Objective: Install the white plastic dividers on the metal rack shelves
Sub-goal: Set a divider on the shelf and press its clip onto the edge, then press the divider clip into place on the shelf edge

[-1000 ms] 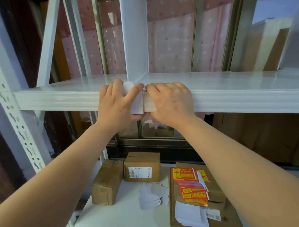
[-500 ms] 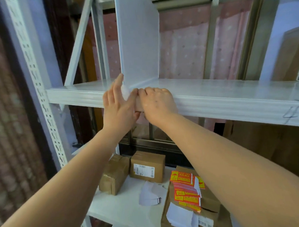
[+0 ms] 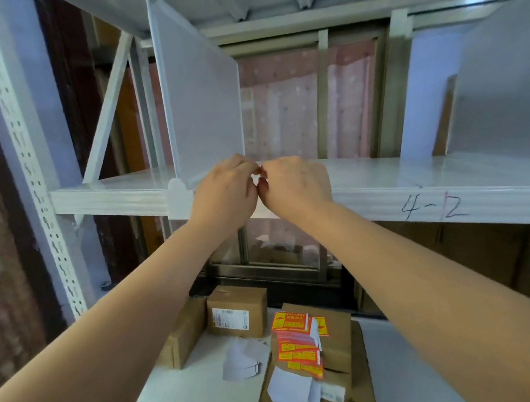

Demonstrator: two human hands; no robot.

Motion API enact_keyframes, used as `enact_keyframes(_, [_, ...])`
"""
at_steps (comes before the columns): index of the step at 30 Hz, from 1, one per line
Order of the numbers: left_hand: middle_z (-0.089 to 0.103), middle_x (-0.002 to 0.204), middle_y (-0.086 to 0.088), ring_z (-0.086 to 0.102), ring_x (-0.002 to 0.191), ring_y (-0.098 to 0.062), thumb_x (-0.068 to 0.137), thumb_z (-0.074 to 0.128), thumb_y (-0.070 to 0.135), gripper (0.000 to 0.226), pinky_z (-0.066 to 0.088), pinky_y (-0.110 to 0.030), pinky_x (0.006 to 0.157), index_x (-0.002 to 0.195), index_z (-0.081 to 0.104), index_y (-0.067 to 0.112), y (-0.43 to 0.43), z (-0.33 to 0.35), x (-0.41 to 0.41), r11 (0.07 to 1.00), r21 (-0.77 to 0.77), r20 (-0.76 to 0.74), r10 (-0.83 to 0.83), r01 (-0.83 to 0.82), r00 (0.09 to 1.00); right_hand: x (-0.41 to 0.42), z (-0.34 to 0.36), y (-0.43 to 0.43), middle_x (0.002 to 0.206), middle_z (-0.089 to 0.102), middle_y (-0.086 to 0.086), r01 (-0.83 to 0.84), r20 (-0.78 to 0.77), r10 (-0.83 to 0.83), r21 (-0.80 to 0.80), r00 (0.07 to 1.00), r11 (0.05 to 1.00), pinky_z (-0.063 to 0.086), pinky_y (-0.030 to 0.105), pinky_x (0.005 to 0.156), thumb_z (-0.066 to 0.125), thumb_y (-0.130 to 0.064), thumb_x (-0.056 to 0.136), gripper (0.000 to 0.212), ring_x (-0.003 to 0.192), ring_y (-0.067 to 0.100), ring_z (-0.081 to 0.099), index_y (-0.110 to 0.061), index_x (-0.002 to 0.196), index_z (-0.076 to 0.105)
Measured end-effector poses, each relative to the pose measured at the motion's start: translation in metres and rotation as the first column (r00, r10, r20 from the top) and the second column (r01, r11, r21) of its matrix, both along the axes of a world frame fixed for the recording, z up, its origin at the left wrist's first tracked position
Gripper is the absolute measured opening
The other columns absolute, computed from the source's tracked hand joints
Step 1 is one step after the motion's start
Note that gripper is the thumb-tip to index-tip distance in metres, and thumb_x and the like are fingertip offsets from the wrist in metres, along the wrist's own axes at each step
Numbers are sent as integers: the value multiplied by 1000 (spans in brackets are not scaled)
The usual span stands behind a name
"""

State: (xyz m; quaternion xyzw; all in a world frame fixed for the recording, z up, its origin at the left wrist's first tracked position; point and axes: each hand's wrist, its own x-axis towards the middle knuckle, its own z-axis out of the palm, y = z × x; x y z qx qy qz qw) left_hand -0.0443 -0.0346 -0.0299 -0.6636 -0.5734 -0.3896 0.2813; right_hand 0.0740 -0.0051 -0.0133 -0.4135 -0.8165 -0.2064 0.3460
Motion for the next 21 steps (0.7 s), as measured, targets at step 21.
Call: enact_keyframes(21, [45, 140, -5, 40, 128, -23, 88, 55, 24, 65, 26, -34, 109, 145, 26, 14, 22, -35, 211, 937, -184, -143, -324, 297, 935, 240, -49, -26, 110, 46, 8, 539, -59, -539, -11, 840, 842, 44, 30, 79, 53, -34, 90, 42, 97, 20, 48, -24, 129, 42])
